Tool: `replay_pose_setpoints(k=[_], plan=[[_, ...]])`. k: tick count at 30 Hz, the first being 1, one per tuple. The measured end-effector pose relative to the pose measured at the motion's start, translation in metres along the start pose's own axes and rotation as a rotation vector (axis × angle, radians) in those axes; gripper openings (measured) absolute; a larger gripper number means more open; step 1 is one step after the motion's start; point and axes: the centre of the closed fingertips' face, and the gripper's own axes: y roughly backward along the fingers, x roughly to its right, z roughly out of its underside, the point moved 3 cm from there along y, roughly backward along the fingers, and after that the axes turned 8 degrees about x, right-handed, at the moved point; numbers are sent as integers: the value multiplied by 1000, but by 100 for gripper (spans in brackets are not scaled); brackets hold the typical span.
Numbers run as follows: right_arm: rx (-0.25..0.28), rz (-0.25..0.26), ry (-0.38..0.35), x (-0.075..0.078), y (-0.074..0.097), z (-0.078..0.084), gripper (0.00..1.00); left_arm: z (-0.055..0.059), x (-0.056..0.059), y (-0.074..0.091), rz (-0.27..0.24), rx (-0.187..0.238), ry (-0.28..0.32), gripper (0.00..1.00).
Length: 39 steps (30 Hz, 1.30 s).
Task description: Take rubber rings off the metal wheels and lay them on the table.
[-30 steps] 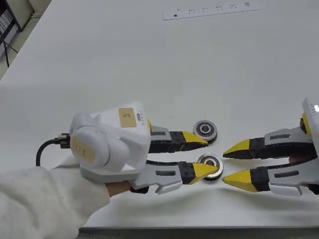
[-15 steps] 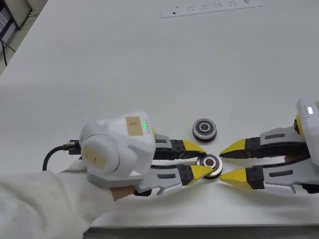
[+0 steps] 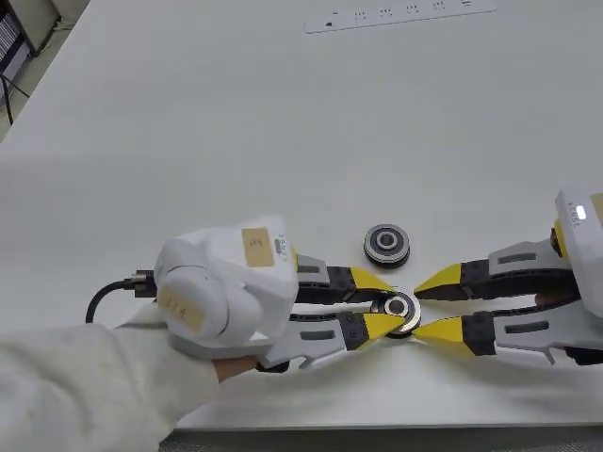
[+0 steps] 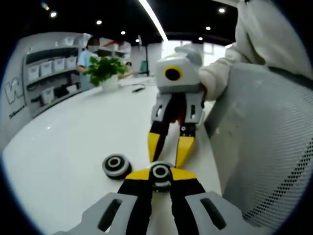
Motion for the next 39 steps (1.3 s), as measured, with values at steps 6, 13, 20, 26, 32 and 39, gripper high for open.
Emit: replay_pose_setpoints(k=[6,13,20,26,32,39], plan=[[-1,2,2,0,0,0,19,0,1,1,1,6,-4,14],[-7,5,-15,2,1,2,18,0,2,1,-1,13,-11,14],[-20,4,-3,0,0,3,15,0,3,2,-3,18,-12,14],[-31,7,18,0,0,2,14,0,3,2,-3,18,-13,14],[-48,23,33,2,2,3,3,1,2,2,-2,21,-13,14],[-52,21,33,1,2,3,3,1,1,2,-6,25,-8,14]])
